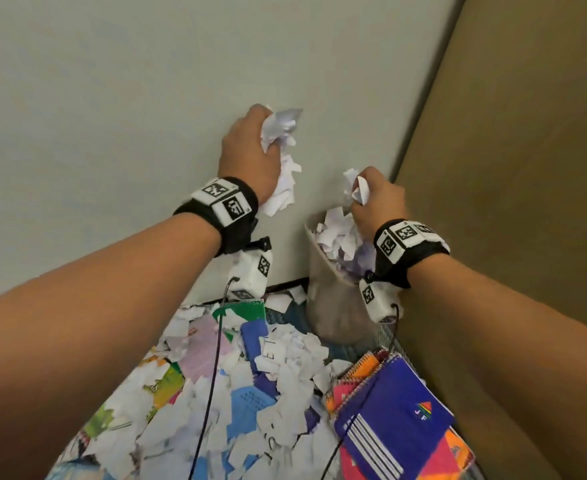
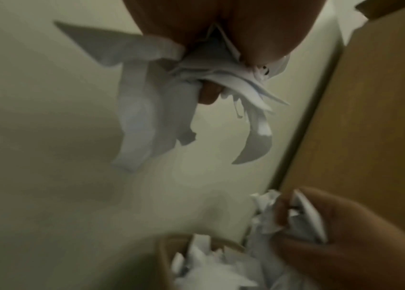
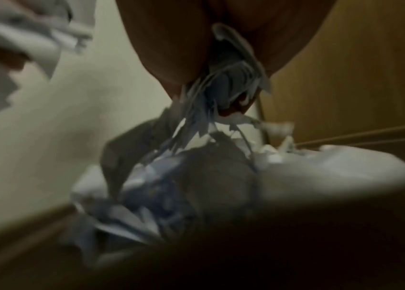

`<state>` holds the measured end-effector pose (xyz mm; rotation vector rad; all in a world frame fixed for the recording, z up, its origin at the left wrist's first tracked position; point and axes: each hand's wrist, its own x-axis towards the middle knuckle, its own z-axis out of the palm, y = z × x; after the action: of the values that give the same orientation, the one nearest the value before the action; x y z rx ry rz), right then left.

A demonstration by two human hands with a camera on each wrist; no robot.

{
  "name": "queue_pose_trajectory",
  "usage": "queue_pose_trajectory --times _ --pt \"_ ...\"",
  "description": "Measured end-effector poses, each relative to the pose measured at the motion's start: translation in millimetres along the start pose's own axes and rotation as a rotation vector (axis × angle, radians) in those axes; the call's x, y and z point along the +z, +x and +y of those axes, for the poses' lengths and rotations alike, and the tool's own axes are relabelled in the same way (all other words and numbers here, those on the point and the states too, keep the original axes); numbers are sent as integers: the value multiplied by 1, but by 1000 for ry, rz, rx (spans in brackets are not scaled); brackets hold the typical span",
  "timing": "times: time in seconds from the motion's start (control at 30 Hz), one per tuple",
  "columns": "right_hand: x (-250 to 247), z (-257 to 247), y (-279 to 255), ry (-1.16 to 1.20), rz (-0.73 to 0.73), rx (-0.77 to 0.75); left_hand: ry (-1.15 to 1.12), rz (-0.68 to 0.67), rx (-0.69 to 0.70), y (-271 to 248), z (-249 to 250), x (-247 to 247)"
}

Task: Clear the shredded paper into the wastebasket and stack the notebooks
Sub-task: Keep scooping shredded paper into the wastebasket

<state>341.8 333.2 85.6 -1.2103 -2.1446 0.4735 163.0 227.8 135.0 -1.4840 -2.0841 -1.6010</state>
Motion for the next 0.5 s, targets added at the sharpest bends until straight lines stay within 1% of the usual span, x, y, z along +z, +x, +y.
queue_pose_trajectory --times 0.1,0.2,0.27,0.33,0.43,0.5 --pt "-1 35 -7 -123 -102 26 -53 -49 77 -2 35 50" --pt "0 56 -10 -203 -190 -27 -72 -107 125 -11 56 91" --pt "1 65 -8 -219 -224 -46 -93 -135 138 -17 61 112" --pt "4 71 -6 -275 -278 5 -95 -142 137 -22 63 130" --pt "12 72 -5 -371 -448 57 -92 -150 90 -25 61 147" --pt "17 73 -5 -390 -507 79 -91 -145 66 -26 57 156"
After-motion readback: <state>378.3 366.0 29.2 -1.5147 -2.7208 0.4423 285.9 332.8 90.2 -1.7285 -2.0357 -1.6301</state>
